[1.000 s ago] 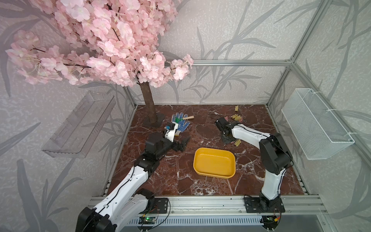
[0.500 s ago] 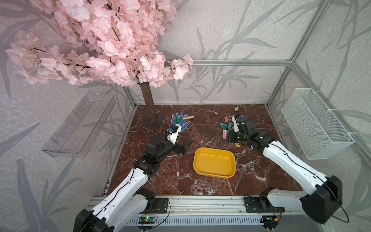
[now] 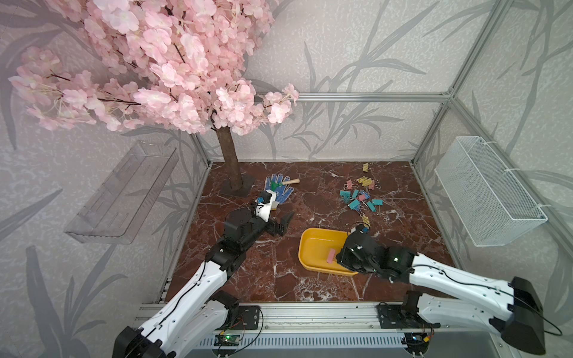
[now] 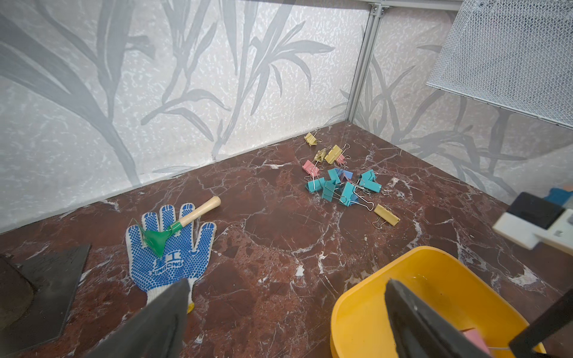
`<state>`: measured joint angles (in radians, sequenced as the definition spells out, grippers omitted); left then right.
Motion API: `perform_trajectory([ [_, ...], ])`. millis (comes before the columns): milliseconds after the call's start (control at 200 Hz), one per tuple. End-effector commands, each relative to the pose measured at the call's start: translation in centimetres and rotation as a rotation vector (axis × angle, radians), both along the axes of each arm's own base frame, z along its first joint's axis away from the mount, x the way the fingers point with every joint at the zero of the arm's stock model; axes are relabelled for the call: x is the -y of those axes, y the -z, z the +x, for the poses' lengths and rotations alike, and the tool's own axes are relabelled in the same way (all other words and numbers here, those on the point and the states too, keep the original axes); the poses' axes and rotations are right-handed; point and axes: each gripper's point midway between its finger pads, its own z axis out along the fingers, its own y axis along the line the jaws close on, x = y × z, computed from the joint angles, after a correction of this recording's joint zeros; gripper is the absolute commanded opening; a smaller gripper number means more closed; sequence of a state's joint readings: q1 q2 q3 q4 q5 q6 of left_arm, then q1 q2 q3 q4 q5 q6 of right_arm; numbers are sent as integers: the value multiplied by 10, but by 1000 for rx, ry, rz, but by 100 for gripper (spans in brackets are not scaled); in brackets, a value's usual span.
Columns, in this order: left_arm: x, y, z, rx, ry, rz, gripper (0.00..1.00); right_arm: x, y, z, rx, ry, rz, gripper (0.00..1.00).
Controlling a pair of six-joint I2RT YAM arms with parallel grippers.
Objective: Put the binder clips in the storage box
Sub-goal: Place the binder clip in the storage box.
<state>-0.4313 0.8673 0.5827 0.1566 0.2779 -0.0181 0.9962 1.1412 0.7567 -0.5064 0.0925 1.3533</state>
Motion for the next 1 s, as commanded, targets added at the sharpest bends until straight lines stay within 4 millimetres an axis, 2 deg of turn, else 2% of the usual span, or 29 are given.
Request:
perform_trajectory([
  [0,-3,2,0,8,-20,18,100,-9,0,26,4,117,-92,0],
  [110,-5,3,1,6,-31,31,100,-22,14,42,-3,125,-188,0],
  [230,-5,4,2,4,-33,33,100,-41,26,53,-1,111,-183,0],
  [305,-4,4,2,0,-26,29,100,-47,34,58,-1,115,-189,0],
  [615,-3,4,1,1,-24,27,100,-62,46,67,-15,108,-209,0],
  [640,-4,4,1,0,-25,28,100,-61,58,67,-29,105,-235,0],
  [745,-4,4,1,1,-25,28,100,-66,64,68,-19,88,-227,0],
  [995,-3,5,1,-4,-20,27,100,-76,73,65,-11,17,-186,13],
])
